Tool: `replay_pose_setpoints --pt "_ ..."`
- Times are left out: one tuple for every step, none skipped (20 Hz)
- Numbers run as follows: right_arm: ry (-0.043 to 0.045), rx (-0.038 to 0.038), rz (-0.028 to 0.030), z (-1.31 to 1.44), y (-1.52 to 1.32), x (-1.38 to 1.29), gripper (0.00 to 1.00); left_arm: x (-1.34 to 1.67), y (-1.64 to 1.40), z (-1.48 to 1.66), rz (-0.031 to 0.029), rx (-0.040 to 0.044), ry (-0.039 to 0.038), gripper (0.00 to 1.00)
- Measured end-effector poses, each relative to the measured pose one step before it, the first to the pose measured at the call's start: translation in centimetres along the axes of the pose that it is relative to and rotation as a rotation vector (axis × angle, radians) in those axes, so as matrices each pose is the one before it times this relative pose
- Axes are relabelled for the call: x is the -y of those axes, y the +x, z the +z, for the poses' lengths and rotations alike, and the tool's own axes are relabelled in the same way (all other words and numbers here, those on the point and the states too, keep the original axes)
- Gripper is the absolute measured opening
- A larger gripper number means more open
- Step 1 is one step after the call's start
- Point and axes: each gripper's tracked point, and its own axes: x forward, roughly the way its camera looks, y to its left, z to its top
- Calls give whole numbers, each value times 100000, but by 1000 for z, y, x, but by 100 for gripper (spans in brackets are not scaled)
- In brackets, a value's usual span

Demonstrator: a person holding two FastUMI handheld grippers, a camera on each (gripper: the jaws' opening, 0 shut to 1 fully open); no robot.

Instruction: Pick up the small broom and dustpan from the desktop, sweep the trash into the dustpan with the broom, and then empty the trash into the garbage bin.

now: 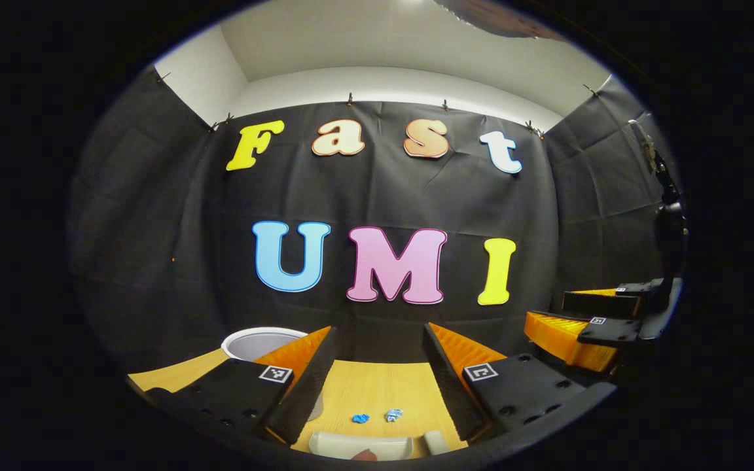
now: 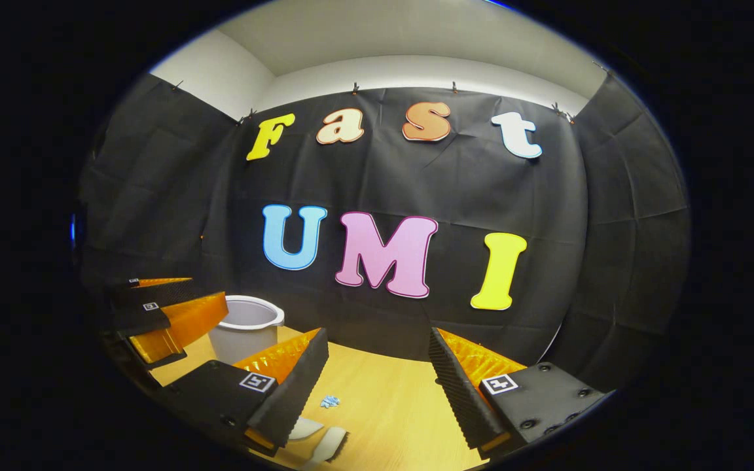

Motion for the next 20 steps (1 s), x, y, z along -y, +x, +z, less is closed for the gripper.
replay_pose_setpoints --pt "224 -76 454 -57 -55 3 98 110 -90 -8 244 -259 522 77" --pt "316 -4 351 1 -72 13 98 16 -171 -58 380 -198 477 78" --pt "415 -122 233 -53 32 62 98 45 -58 68 328 -70 453 78" --pt "468 -199 83 -83 85 97 98 82 -122 -32 176 -115 509 78" --pt "396 -610 21 -251 93 138 98 115 21 -24 226 -136 579 78" --pt "347 -919 -68 -324 37 88 98 9 30 -170 394 -630 822 77" --pt "261 -1109 127 -325 154 88 98 -13 39 -219 616 -702 797 77" --pt "249 -994 175 -304 51 45 98 -63 115 -297 621 -1063 649 77" --pt "265 -1158 76 -400 38 78 98 36 19 -275 491 -1158 290 77" --pt "262 -1050 105 -321 33 65 98 136 -38 -525 -43 -1606 21 78" --pt "237 -1023 147 -360 172 62 98 172 56 -561 -182 -2168 -126 78" --pt "165 -1248 300 -340 98 -39 98 26 80 -713 -27 -2243 -260 78" --pt "198 -1400 415 -452 145 -77 98 65 61 -576 24 -2115 -306 78" --pt "279 -1124 380 -322 97 -85 98 -26 9 -599 189 -2195 -328 78" --pt "276 -947 456 -238 117 -138 98 -118 33 -575 733 -2450 -366 78" --pt "189 -537 325 -153 -20 -53 98 -254 42 -556 788 -1649 -545 78" --pt "-15 -415 153 -92 87 -69 98 -186 39 -334 554 -1315 -570 78" --pt "-75 -491 45 -172 82 2 97 -80 91 -485 399 -1539 -449 78" --pt "62 -673 53 -255 162 -26 97 -90 182 -493 403 -2162 -264 78" --pt "382 -910 9 -222 159 -131 97 -68 294 -837 -201 -3012 -58 78"
